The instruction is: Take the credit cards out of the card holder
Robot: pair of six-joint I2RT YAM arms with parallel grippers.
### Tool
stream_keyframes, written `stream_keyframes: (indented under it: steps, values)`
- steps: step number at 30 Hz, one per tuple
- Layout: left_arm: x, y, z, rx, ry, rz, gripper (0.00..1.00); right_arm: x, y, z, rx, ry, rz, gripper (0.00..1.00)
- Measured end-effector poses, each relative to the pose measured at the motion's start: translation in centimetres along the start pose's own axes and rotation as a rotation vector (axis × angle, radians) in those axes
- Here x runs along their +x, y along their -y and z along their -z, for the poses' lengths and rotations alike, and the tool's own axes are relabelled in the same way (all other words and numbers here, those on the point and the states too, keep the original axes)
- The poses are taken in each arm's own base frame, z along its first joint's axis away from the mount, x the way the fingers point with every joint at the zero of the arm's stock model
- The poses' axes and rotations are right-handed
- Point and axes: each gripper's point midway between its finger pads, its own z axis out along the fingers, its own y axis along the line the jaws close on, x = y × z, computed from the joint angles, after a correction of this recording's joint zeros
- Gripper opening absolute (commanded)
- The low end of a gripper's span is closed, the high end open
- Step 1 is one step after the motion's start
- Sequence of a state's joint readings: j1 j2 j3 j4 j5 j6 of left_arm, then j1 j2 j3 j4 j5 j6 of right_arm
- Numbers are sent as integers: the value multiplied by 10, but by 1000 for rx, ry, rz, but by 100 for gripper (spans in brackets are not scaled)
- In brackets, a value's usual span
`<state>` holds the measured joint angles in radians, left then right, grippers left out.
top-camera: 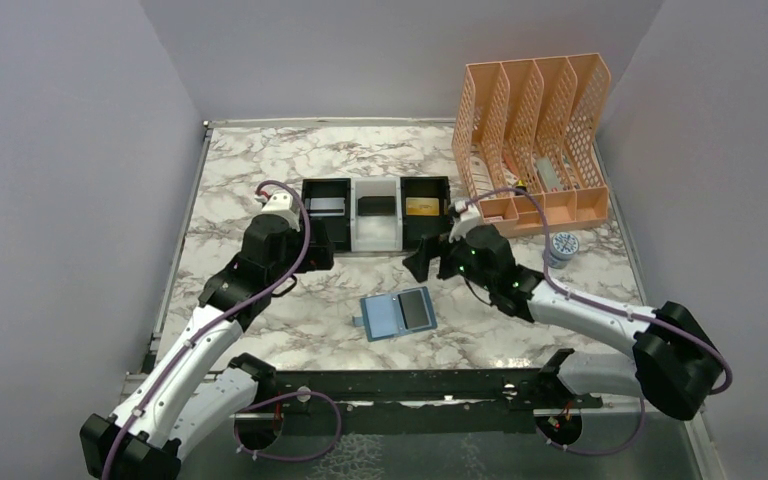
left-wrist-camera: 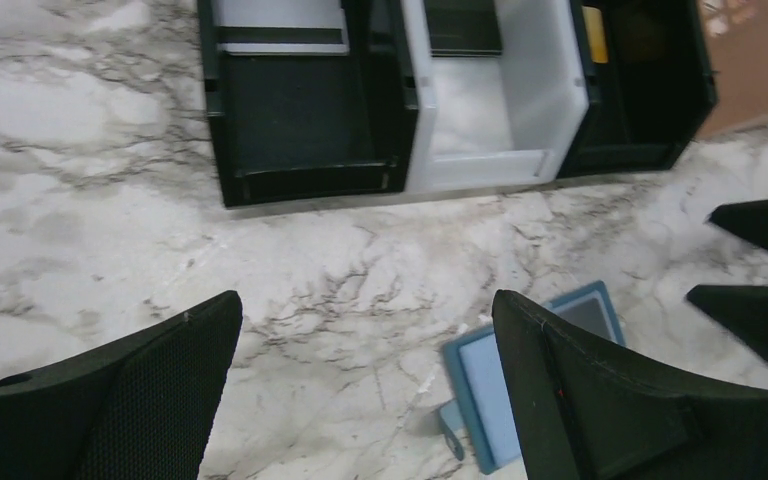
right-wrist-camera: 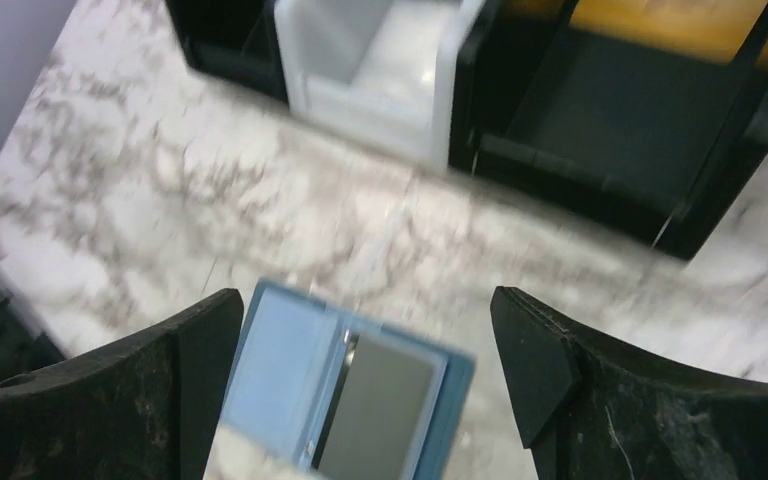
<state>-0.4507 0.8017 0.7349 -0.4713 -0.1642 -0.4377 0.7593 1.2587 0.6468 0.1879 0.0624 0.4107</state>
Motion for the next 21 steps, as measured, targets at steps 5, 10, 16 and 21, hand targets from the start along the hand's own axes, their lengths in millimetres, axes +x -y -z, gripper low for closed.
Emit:
stream_keyframes:
  steps: [5, 10, 16, 21]
  values:
    - [15, 38, -11, 201, -57, 65, 97, 63, -6, 25, -70, -140, -217, 84]
    - [44, 76, -18, 378, -181, 158, 94, 78, -14, 32, -82, -221, -333, 75]
    - [68, 115, -9, 495, -263, 155, 92, 95, -14, 37, -57, -300, -391, 58]
    - [89, 134, -9, 521, -321, 155, 91, 112, -8, 39, -7, -369, -420, 53]
